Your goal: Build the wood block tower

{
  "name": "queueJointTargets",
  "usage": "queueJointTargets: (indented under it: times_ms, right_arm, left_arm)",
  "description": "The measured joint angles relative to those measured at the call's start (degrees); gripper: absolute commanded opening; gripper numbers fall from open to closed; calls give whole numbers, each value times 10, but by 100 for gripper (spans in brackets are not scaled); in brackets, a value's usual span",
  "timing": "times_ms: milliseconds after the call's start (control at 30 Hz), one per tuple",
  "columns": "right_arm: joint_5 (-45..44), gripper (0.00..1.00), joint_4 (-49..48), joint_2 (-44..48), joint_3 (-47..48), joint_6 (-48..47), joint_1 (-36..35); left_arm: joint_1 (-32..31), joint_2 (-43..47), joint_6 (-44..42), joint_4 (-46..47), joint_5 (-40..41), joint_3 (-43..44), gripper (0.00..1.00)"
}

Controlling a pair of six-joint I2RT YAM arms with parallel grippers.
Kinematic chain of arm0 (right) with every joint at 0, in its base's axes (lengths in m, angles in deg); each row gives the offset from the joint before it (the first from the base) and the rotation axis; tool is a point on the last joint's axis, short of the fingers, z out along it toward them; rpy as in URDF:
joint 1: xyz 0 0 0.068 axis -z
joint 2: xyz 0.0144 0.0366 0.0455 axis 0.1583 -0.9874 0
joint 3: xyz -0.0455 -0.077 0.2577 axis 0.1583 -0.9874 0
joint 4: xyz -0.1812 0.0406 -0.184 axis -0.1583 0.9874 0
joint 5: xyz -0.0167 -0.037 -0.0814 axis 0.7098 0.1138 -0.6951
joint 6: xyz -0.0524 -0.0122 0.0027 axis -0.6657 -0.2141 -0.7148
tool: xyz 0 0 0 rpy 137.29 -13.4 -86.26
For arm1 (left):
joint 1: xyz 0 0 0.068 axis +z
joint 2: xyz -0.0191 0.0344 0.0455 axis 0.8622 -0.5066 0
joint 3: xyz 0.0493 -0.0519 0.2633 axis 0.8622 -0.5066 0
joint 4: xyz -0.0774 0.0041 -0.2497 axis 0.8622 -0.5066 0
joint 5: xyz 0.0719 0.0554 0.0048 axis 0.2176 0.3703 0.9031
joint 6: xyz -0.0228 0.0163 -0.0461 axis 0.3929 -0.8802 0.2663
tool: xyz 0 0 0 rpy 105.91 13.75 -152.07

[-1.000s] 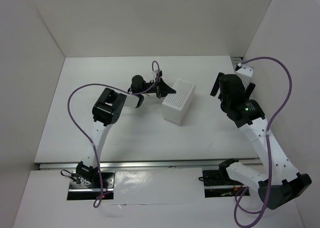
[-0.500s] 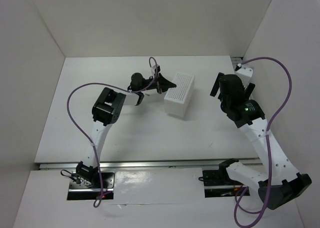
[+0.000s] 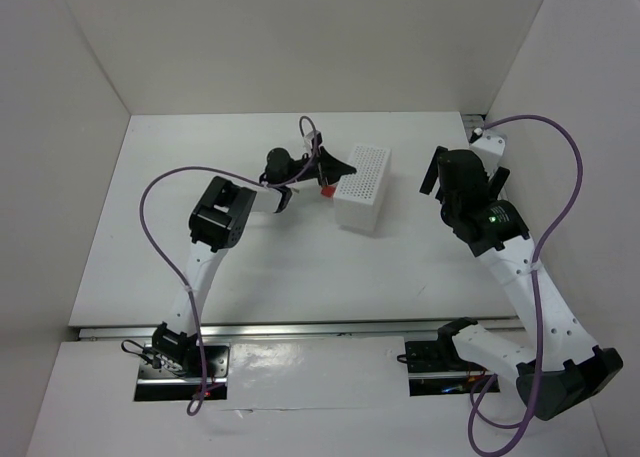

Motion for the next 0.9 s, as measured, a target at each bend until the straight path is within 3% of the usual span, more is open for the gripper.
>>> queueJointTargets:
  times_ms: [900]
  right_arm:
    - [8,99,0,1,-2,0,0]
  left_arm:
    - [-2,-7,0,15,44,-28,0]
